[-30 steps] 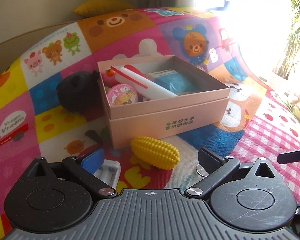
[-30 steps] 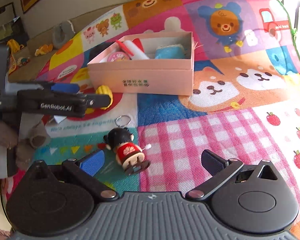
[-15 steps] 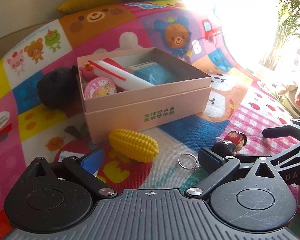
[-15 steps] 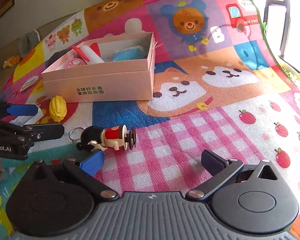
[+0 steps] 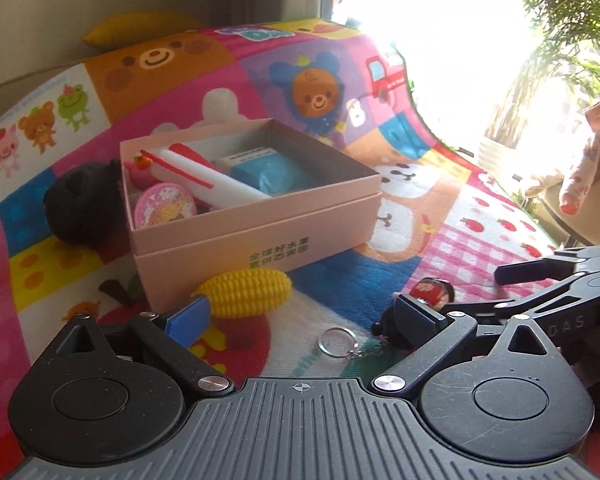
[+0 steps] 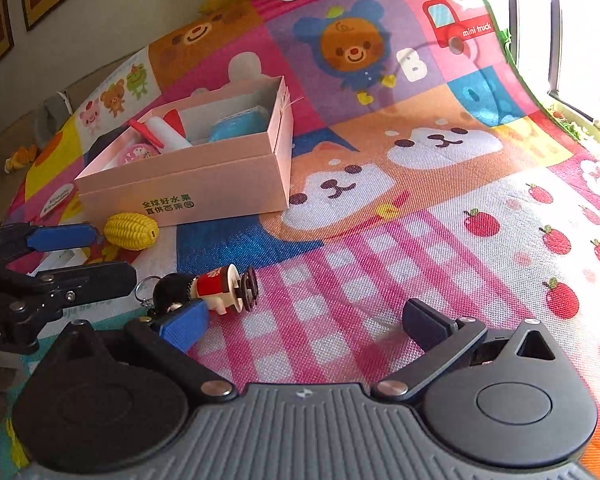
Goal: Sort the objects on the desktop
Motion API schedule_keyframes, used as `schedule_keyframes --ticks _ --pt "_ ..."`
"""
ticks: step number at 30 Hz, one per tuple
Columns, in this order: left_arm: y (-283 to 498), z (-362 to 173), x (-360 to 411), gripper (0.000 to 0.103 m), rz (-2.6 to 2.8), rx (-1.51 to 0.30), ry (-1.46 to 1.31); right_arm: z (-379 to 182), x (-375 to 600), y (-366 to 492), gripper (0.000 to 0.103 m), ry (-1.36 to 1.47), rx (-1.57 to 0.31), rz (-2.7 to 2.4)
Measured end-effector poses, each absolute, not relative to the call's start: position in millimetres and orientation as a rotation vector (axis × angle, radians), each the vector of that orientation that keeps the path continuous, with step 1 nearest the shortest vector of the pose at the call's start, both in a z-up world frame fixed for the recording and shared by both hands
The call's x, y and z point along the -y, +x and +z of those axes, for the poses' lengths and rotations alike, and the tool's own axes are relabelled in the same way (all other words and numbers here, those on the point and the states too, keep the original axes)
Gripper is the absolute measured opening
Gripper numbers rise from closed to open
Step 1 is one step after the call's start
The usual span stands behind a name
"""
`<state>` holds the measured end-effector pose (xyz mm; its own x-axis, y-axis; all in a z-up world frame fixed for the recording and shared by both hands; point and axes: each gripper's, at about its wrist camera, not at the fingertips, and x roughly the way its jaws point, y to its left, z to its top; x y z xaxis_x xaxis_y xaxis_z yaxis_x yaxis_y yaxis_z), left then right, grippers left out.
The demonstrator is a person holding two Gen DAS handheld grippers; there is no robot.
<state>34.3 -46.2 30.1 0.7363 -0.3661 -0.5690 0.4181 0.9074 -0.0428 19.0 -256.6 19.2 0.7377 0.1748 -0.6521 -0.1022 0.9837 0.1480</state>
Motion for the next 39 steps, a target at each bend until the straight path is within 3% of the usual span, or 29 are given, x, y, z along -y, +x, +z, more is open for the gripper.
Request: schedule_keyframes --ticks 14,20,35,39 --pt "70.9 20.7 61.1 0.1 -0.214 -0.684 0.02 19.5 256.3 17.5 0.103 0.104 -0.717 0.122" --pt "70.5 16.6 63.1 0.071 -0.17 -0.682 0.047 19.3 255.3 17.1 0.103 0.1 -0.718 0.12" --pt "-43.0 15.3 34.2 0.071 -0.202 -0.654 0.062 19.0 252.4 17.5 0.103 0.076 -0.721 0.121" --pt "-49.2 12.2 28.8 0.078 -0.203 -0.636 0.056 23.2 238.7 11.0 0.103 -0.009 -0.687 0.148"
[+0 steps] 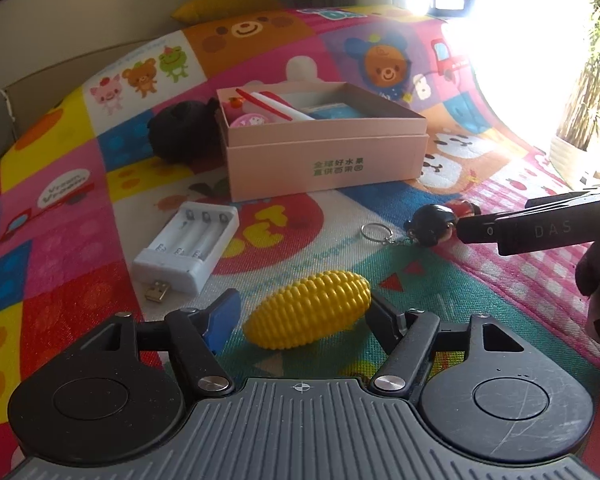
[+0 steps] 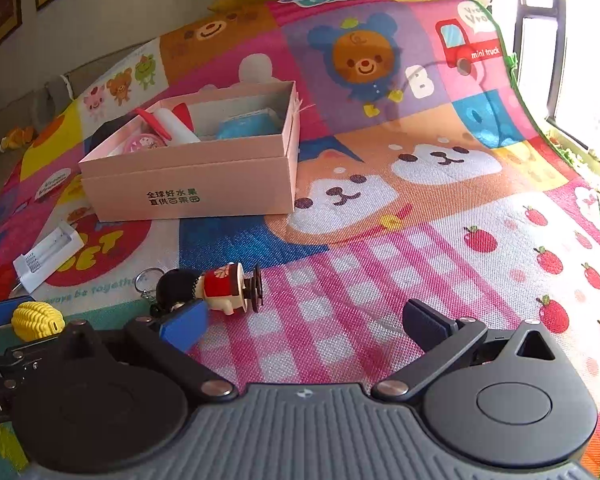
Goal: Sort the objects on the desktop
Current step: 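Grasp the yellow corn toy with the left gripper and set it down, then open the left gripper off the corn toy while right approaches the doll keychain, then grasp the red-and-black doll keychain with the right gripper and lift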
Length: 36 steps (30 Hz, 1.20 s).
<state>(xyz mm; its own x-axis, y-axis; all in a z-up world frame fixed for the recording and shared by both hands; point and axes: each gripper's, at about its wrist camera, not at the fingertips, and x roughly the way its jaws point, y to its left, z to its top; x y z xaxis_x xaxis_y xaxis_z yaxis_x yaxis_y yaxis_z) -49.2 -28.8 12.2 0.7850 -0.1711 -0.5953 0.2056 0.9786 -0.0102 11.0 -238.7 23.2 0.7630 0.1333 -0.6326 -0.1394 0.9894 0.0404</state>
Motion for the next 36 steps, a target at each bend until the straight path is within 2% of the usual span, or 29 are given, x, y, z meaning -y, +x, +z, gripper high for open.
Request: schedule_keyframes --ticks 1,4,5,7,10,14,16,21,27,29,31,33,36 --pt "-49.3 11.6 28.0 0.084 -0.207 -0.635 0.052 25.1 234.2 8.8 0.103 -0.029 -0.677 0.167" --pt "-49.5 10.1 27.9 0.092 -0.208 -0.632 0.047 30.3 223.9 10.1 0.102 -0.019 -0.685 0.228" --pt "-49.7 9.9 27.4 0.094 -0.208 -0.63 0.045 31.5 220.9 12.1 0.098 -0.011 -0.69 0.244" --pt "-50.0 9.6 25.4 0.095 -0.209 -0.629 0.033 33.5 213.8 17.3 0.079 0.0 -0.702 0.257" --pt "-50.3 9.7 23.8 0.097 -0.209 -0.628 0.02 33.9 206.7 25.3 0.068 0.062 -0.77 0.302" --pt "-51.3 9.5 23.5 0.099 -0.208 -0.628 0.018 39.8 200.2 19.6 0.068 0.17 -0.851 0.46" --pt "-51.7 9.4 24.0 0.1 -0.206 -0.627 0.024 48.2 199.7 11.9 0.069 0.184 -0.831 0.505" --pt "-51.7 9.4 24.5 0.1 -0.206 -0.628 0.023 58.1 188.6 5.7 0.072 -0.023 -0.7 0.417" --pt "-52.5 8.0 25.5 0.1 -0.202 -0.629 0.032 45.9 165.3 22.4 0.072 -0.145 -0.702 0.469" --pt "-52.5 8.3 25.4 0.1 -0.203 -0.629 0.03 41.4 160.9 29.1 0.061 -0.166 -0.714 0.474" --pt "-52.3 8.6 25.6 0.101 -0.202 -0.629 0.029 38.8 158.5 31.4 0.042 -0.192 -0.726 0.475" --pt "-52.3 8.4 25.8 0.101 -0.202 -0.629 0.029 40.1 159.5 28.5 0.032 -0.213 -0.718 0.459" --pt "-52.3 8.1 25.7 0.101 -0.201 -0.63 0.031 46.2 169.9 20.0 0.03 -0.178 -0.725 0.454"
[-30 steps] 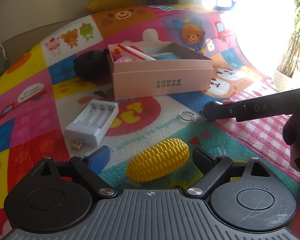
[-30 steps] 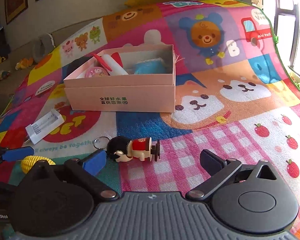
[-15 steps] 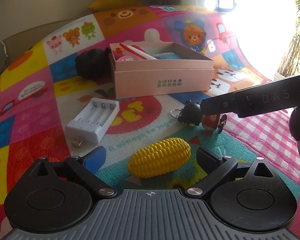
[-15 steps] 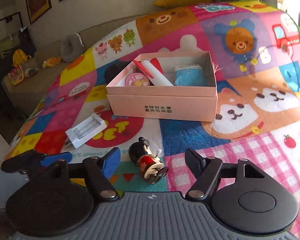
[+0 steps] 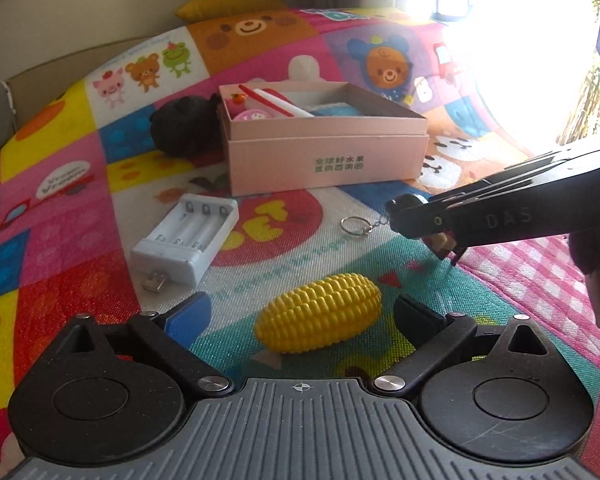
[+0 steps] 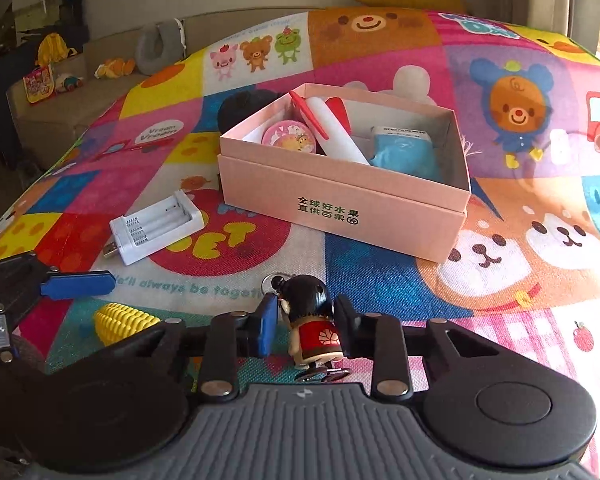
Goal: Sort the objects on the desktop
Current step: 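Grasp the red-and-black doll keychain with the right gripper and lift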
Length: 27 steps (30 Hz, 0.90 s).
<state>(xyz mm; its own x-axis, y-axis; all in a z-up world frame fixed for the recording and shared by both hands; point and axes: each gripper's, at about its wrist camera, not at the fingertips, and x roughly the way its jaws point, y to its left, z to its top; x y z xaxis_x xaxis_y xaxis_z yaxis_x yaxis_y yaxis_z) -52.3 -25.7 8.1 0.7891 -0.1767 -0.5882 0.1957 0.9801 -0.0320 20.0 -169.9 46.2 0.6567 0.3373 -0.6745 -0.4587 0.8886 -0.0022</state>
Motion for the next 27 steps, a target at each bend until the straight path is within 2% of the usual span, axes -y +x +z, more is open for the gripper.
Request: schedule_keyframes --ticks 9,18,27 --pt "-62.1 9.0 24.2 0.103 -0.198 -0.652 0.091 64.0 206.3 -19.1 0.03 -0.051 -0.753 0.446" --pt "-65.3 15.9 0.0 0.103 -0.063 -0.65 0.194 55.4 221.3 -33.6 0.029 -0.011 -0.75 0.42" --pt "-62.0 20.7 2.4 0.103 -0.255 -0.704 0.049 47.6 217.5 -39.4 0.029 -0.038 -0.728 0.411"
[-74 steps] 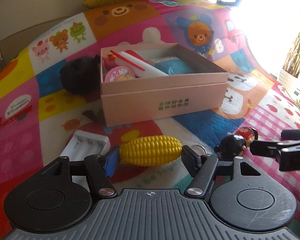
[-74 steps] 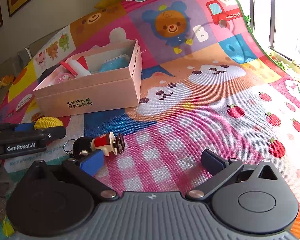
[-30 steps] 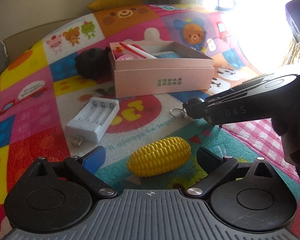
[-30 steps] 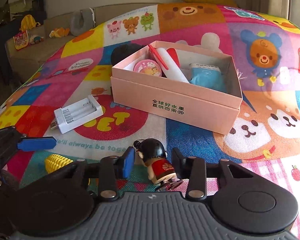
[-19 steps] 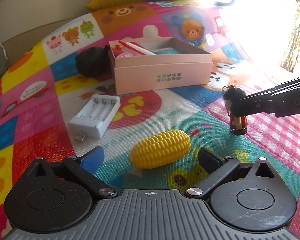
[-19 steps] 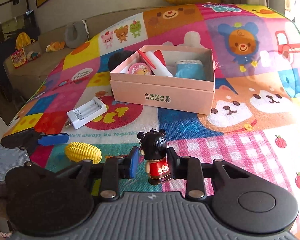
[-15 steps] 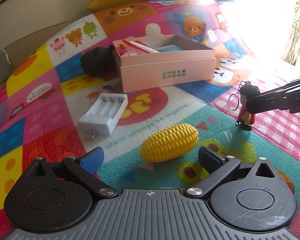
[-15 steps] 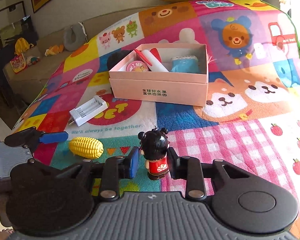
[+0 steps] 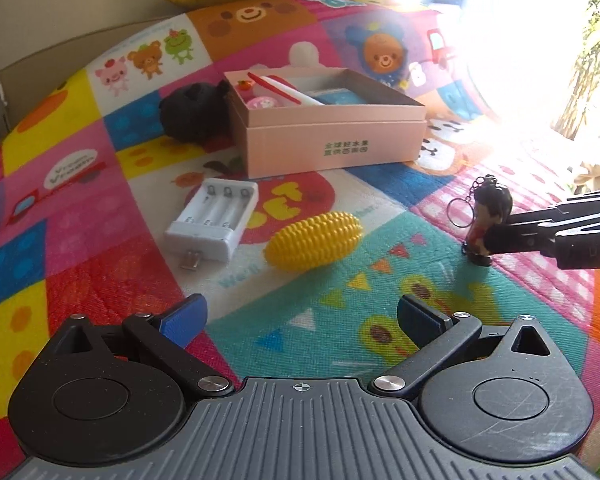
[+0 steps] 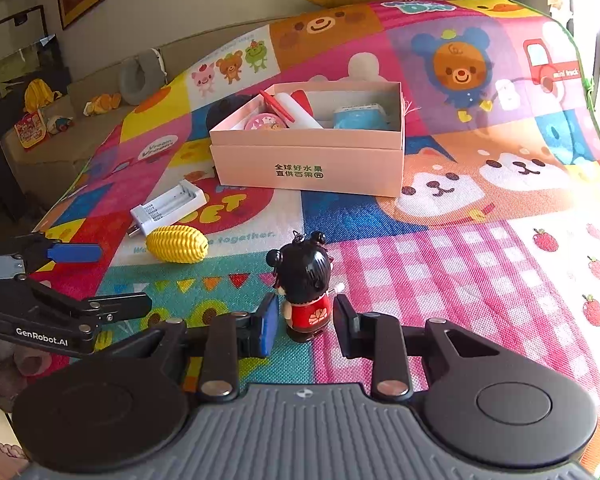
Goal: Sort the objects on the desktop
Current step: 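Grasp the red-and-black doll keychain with the right gripper and lift, then grasp the yellow corn toy with the left gripper while right holds the doll keychain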
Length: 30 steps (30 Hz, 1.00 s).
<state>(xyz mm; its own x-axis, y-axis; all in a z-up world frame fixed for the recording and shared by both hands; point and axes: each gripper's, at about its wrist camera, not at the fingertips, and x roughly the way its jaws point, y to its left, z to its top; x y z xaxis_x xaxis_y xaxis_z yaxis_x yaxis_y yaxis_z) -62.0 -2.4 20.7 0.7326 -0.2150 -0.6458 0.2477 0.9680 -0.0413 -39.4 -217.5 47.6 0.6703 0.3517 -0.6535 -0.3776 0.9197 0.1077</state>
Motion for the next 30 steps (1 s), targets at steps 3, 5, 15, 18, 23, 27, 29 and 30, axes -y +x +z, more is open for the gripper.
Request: schedule_keyframes --ticks 3,5,15,18,23,27,29,30 --pt "-52.5 19.1 17.0 0.103 -0.263 -0.703 0.069 47.4 217.9 -40.6 0.029 -0.047 -0.718 0.404" --pt "-45.5 19.5 23.4 0.103 -0.256 -0.701 0.068 47.4 218.9 -41.9 0.029 -0.055 -0.71 0.396" --pt "-32.0 22.1 28.3 0.103 -0.16 -0.707 -0.016 45.6 219.9 -47.9 0.029 -0.078 -0.681 0.39" --pt "-31.7 22.6 30.2 0.092 -0.151 -0.702 -0.003 45.3 216.2 -47.9 0.03 -0.102 -0.662 0.384" --pt "-35.0 19.8 28.9 0.077 -0.155 -0.716 0.006 45.4 206.2 -48.5 0.04 -0.163 -0.62 0.374" --pt "-43.8 19.6 25.3 0.086 -0.165 -0.713 0.013 44.7 196.2 -34.3 0.051 -0.177 -0.611 0.394" --pt "-49.1 20.0 23.4 0.092 -0.17 -0.713 0.015 45.2 192.7 -28.7 0.038 -0.181 -0.619 0.396" --pt "-51.5 20.1 22.9 0.093 -0.171 -0.713 0.013 46.4 191.4 -27.8 0.032 -0.18 -0.622 0.406"
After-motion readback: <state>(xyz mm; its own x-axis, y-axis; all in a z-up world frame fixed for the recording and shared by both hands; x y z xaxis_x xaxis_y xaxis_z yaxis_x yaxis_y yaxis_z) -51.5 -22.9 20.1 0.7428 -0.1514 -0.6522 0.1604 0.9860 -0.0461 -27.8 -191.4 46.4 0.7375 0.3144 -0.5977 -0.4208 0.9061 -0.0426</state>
